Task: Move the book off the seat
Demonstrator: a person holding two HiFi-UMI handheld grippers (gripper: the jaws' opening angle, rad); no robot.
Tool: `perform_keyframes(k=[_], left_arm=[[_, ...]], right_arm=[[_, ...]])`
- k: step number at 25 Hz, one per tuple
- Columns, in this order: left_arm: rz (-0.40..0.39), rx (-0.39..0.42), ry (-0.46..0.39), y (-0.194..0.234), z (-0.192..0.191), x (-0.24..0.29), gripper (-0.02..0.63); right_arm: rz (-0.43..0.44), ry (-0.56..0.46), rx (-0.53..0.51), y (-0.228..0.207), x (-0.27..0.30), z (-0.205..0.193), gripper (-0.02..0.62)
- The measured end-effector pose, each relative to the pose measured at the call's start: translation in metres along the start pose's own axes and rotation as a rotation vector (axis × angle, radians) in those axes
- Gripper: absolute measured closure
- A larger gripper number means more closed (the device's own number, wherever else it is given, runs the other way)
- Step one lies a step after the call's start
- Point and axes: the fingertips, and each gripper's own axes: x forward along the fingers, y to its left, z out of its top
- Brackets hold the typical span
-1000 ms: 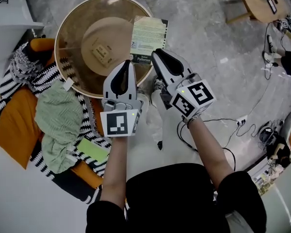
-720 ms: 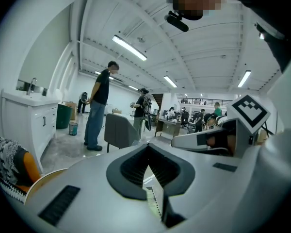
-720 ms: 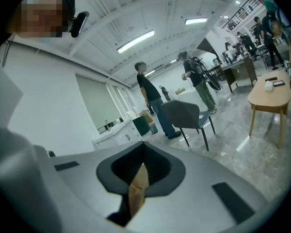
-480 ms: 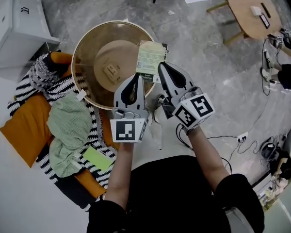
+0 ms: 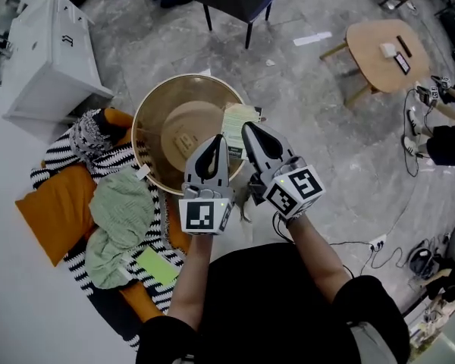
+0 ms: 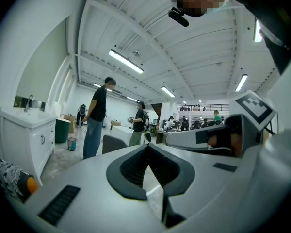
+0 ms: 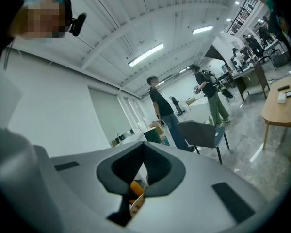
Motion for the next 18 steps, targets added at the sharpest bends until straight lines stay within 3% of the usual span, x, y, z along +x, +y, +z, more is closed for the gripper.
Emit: perform_keyframes(k=[9, 18], left_arm=[[0.026, 0.032, -0.103, -0.007, 0.084, -0.018, 0.597], [0.008, 0.047, -0.116, -0.024, 0.132, -0.046, 0.597]], right_arm=[[0.074, -0.042, -0.128, 0.059, -0.007, 0.067, 0.578], [0.118, -0.044, -0.14, 0.103, -0.022, 0.098, 0.578]])
